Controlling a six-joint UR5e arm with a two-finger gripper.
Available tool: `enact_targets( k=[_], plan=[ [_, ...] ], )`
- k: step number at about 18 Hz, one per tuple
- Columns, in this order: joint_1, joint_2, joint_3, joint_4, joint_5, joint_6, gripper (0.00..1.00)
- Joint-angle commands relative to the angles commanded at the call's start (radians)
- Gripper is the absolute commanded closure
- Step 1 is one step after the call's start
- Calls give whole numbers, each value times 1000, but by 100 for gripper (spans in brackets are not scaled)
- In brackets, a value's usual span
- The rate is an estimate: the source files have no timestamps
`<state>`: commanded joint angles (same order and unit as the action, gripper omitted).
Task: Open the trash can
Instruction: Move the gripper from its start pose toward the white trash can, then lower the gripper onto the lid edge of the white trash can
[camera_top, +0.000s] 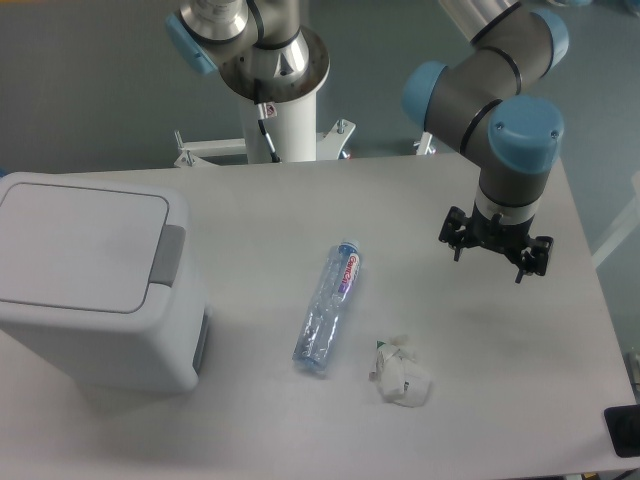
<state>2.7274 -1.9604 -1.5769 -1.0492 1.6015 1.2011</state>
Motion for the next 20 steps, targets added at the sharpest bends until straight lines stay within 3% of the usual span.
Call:
enact_targets(
  k=[4,9,17,20],
  plan=[
    [-6,3,3,2,-9,2,0],
    [-11,11,8,6,-127,-40,0],
    [-100,64,38,51,-340,-541,0],
    [-139,104,67,51,-364,-693,0]
  ],
)
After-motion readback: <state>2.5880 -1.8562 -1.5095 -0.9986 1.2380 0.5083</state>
